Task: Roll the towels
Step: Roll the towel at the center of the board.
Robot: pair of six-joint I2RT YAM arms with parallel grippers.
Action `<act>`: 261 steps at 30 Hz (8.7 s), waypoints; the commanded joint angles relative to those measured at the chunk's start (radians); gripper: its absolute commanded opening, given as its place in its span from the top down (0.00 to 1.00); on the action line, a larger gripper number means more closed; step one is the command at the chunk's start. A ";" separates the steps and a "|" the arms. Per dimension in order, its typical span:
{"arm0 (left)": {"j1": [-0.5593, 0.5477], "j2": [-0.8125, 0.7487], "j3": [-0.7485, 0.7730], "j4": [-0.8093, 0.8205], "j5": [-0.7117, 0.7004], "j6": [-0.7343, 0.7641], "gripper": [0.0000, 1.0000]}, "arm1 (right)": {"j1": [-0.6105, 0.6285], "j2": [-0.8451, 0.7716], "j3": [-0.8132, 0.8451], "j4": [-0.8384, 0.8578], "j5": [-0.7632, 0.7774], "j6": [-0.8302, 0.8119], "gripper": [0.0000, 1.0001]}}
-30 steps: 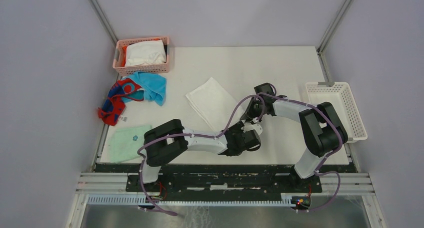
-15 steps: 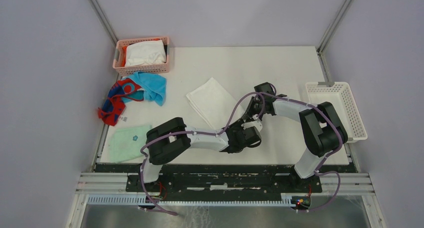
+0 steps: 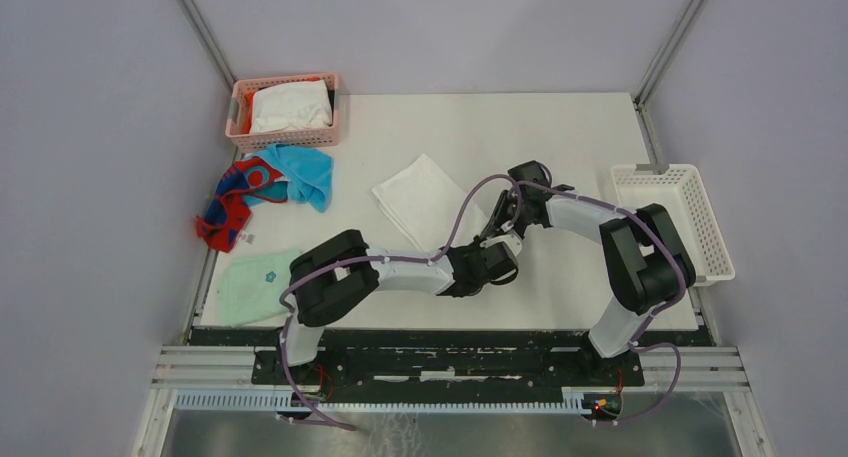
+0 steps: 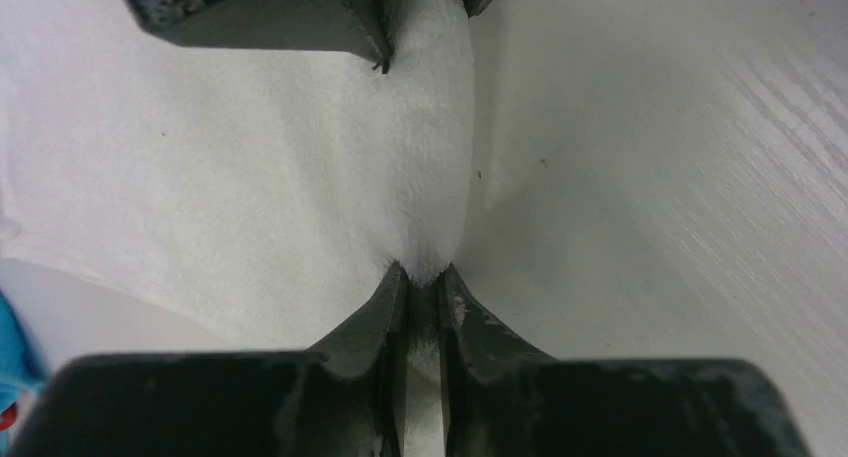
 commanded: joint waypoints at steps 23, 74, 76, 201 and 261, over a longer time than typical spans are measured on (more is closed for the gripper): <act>0.514 -0.105 -0.309 0.383 1.250 -0.588 0.97 | -0.058 -0.346 -0.228 0.301 -0.051 -0.008 0.25; 0.651 -0.081 -0.420 0.504 1.232 -0.852 0.95 | 0.071 0.032 0.090 -0.136 0.226 0.079 0.56; 0.648 -0.092 -0.422 0.500 1.225 -0.844 0.94 | 0.071 0.043 0.115 -0.174 0.244 0.069 0.66; 0.005 -0.337 -0.121 0.103 -0.023 -0.244 0.37 | 0.013 0.044 0.114 -0.190 0.126 0.095 0.99; 0.553 -0.038 -0.247 0.362 1.143 -0.762 0.85 | -0.067 -0.054 -0.290 0.714 -0.134 0.197 0.22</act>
